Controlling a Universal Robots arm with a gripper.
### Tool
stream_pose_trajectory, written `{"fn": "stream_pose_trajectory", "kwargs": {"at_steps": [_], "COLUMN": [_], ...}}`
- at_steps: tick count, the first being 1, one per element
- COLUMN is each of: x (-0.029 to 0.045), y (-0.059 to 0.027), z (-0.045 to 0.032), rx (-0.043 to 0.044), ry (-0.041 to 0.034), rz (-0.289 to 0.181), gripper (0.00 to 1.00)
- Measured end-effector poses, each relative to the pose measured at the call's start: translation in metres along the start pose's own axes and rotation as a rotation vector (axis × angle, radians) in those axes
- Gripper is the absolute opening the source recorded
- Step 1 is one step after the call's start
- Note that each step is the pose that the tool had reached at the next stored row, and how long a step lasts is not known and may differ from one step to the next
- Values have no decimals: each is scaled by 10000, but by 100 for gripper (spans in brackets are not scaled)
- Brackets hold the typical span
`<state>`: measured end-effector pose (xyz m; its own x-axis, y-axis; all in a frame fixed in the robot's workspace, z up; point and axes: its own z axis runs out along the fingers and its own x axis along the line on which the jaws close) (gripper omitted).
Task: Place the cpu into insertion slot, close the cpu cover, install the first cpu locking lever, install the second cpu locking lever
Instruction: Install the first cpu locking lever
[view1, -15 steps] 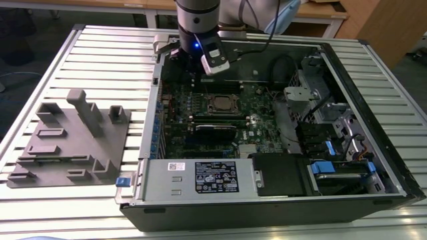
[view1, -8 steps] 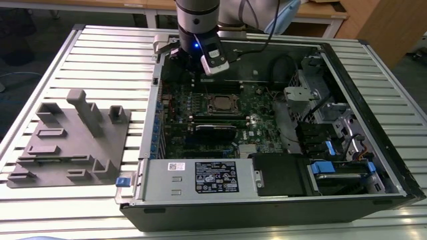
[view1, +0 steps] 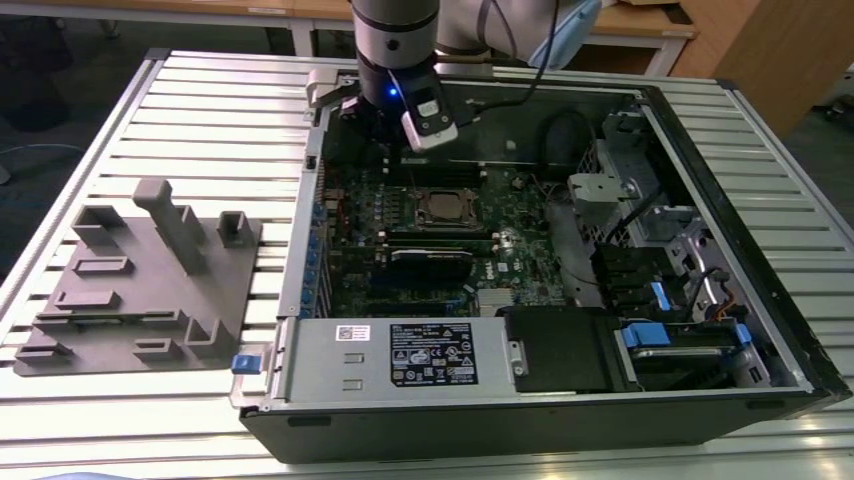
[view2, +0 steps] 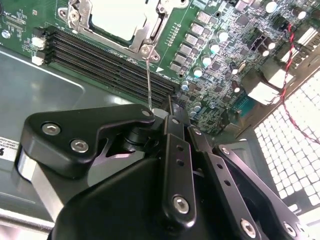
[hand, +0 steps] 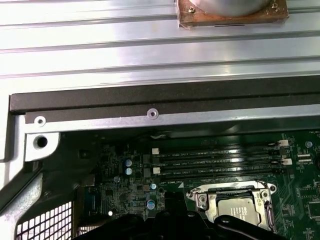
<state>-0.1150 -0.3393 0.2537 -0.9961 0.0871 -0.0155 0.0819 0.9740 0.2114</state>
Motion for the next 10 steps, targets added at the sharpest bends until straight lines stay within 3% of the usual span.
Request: {"fn": "stream_pose_trajectory", "kwargs": {"at_steps": [7,10], "x": [-11,-10], "y": [12,19], "z": [23,28], "rx": [-18,-76], "ry": [2,6], "rz": [1,1], "gripper": [11,11]}}
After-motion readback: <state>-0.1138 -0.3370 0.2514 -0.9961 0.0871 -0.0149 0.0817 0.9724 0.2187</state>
